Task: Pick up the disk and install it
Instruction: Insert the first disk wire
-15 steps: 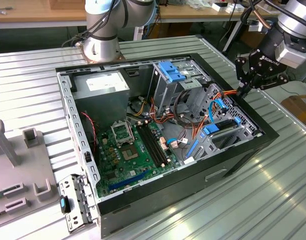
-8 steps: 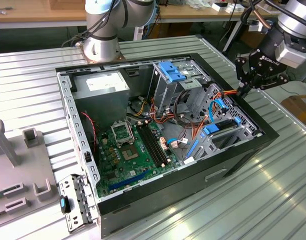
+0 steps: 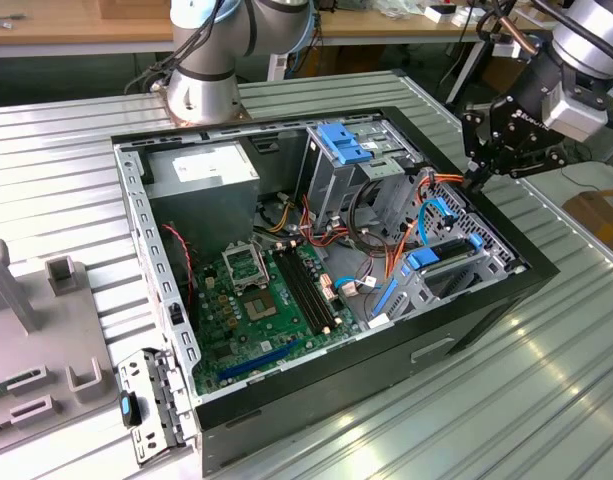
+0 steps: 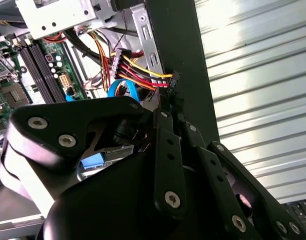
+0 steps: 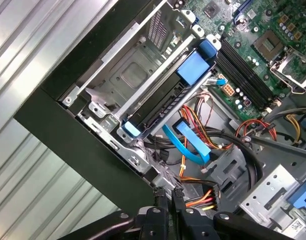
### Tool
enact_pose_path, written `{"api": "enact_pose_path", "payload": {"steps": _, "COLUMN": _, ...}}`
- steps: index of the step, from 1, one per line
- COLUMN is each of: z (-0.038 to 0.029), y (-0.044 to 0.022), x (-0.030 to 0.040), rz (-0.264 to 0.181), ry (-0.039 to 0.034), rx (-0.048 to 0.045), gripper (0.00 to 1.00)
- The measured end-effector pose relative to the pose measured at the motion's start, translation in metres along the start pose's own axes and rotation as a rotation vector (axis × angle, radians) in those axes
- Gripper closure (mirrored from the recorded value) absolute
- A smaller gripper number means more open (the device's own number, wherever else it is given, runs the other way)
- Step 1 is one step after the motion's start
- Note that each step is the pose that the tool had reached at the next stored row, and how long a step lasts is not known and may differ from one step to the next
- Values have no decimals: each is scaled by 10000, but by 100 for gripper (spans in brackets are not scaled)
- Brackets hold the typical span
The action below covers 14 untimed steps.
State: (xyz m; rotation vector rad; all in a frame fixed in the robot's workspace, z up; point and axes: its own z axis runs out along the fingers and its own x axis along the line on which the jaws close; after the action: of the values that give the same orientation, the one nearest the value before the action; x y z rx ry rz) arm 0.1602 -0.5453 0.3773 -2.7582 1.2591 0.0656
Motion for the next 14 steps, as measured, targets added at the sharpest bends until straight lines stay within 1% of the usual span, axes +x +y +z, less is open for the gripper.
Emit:
{"api": "enact_pose_path", "payload": {"steps": 11, "z": 0, "y": 9, "x": -3, "rz": -2, "ry": -3, "rx": 10, "gripper": 84}}
{"api": "enact_pose_path", "payload": {"steps": 14, "z": -1, "y": 41, "x": -14, "rz": -2, "ry": 0, "rx": 15, "gripper": 84}}
